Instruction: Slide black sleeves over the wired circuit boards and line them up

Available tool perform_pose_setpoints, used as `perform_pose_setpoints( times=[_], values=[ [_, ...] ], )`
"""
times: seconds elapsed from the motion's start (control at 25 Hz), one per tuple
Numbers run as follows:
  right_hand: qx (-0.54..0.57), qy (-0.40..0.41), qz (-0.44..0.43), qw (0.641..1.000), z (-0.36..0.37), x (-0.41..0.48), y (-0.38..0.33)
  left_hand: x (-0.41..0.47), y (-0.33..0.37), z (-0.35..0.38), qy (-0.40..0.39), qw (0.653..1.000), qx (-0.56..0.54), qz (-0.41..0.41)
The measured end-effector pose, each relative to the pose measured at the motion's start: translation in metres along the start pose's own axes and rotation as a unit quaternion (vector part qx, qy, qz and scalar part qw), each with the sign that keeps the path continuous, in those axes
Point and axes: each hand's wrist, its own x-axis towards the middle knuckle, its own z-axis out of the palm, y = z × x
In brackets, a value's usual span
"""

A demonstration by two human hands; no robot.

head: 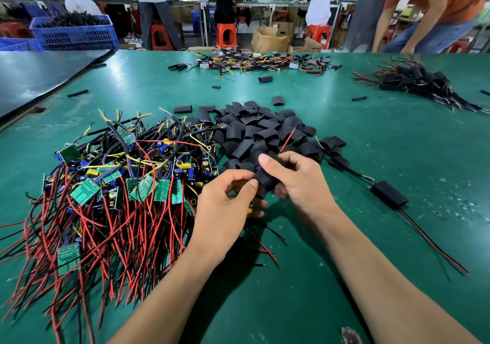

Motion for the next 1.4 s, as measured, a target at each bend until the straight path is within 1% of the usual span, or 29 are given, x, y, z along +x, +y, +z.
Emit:
perform_pose_setpoints(
  times=[0.08, 0.24, 0.36, 0.44, 0.56, 0.64, 0.72, 0.8, 0.88, 0.96, 1.04, 1.16, 1.4],
  values=[
    [0.014, 0.029, 0.005, 0.999, -0.003, 0.003, -0.002, 0.001, -0.001, 0.0, -0.013, 1.0, 0.003, -0.013],
    [0.076, 0.075, 0.007, 0.994, -0.011, 0.007, -0.006, 0.003, -0.003, -0.004, -0.053, 0.996, 0.016, -0.066],
    [0.096, 0.093, 0.014, 0.991, -0.017, 0.008, -0.007, 0.004, -0.003, -0.007, -0.086, 0.993, 0.049, -0.067],
    [0.061, 0.086, 0.013, 0.994, -0.018, 0.007, -0.006, 0.003, -0.003, -0.006, -0.09, 0.993, 0.043, -0.059],
    [-0.072, 0.044, 0.0, 0.996, -0.012, 0.001, -0.003, 0.003, -0.003, -0.005, -0.068, 0.996, -0.011, -0.059],
    [-0.102, 0.022, 0.003, 0.995, -0.009, -0.003, -0.005, 0.003, -0.002, -0.005, -0.057, 0.996, -0.032, -0.056],
    [-0.105, 0.014, 0.006, 0.994, -0.008, -0.004, -0.009, 0.004, -0.002, -0.007, -0.05, 0.997, -0.033, -0.047],
    [-0.091, 0.005, 0.013, 0.996, -0.008, -0.004, -0.012, 0.004, -0.001, -0.007, -0.045, 0.998, -0.026, -0.041],
    [-0.054, -0.014, 0.027, 0.998, -0.007, -0.004, -0.014, 0.005, 0.0, -0.007, -0.047, 0.997, -0.037, -0.049],
    [-0.018, -0.039, 0.043, 0.998, -0.006, -0.005, -0.015, 0.005, 0.001, -0.008, -0.06, 0.994, -0.061, -0.066],
    [0.009, -0.047, 0.056, 0.997, -0.005, -0.004, -0.016, 0.004, 0.002, -0.008, -0.079, 0.99, -0.084, -0.081],
    [0.038, -0.034, 0.064, 0.997, -0.003, -0.004, -0.015, 0.003, 0.003, -0.007, -0.1, 0.987, -0.093, -0.086],
    [0.066, 0.004, 0.09, 0.994, 0.005, -0.006, -0.013, 0.004, 0.0, -0.007, -0.092, 0.99, -0.085, -0.069]
  ],
)
